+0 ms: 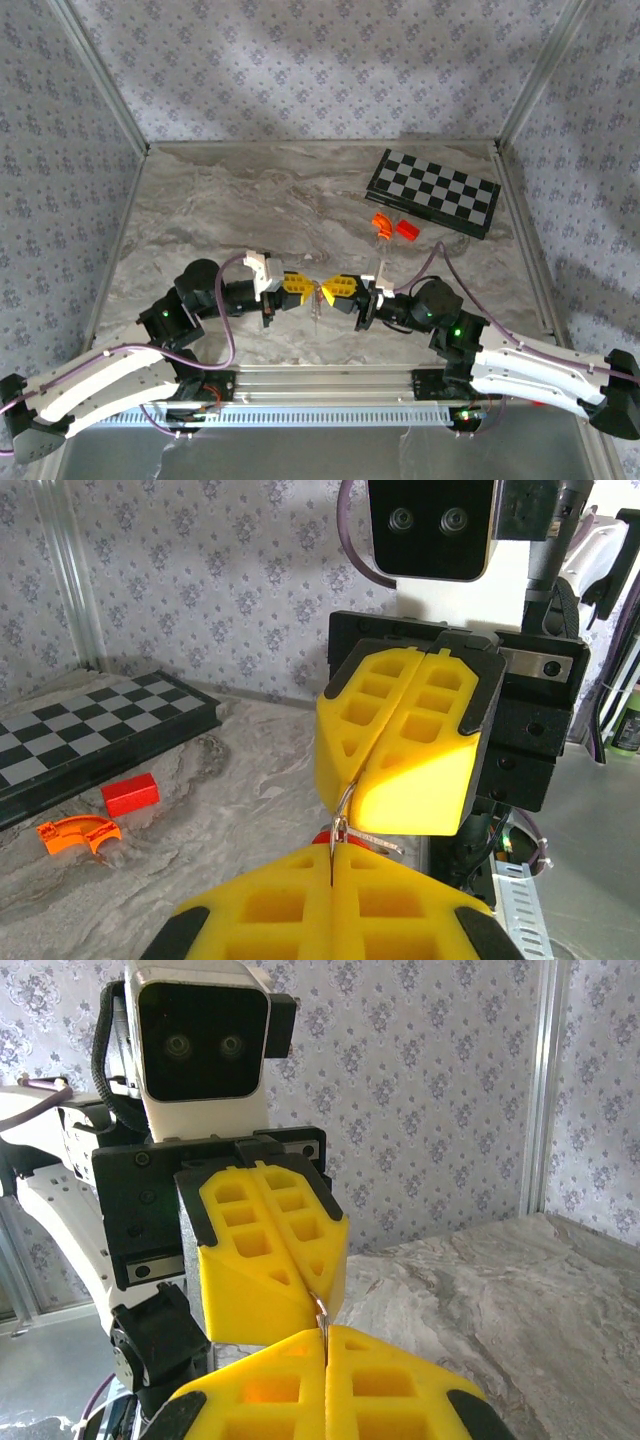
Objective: Put the keys on the keyring
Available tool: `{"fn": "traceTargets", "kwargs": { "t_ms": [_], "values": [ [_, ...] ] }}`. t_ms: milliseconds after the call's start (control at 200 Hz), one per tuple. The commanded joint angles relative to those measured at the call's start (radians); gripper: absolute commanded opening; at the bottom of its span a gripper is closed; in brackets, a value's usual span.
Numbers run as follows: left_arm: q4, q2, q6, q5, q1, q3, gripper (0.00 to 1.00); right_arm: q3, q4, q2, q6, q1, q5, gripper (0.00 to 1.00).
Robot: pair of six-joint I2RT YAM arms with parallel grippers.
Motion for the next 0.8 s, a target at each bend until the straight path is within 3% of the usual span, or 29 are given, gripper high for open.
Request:
{"fn": "traceTargets", "kwargs": {
  "t_ms": [0,795],
  "values": [
    [0.008,0.006,0.018,0.025,-0.008,0.051,0.00,0.041,0.011,-0.004,-0.018,0.008,-0.024,0.00],
    [-0.008,0.012,0.019,0.030,-0.008,0.059,0.00,0.061,-0.037,0.016,-0.059,0.023,-0.036,0.00]
  ]
}}
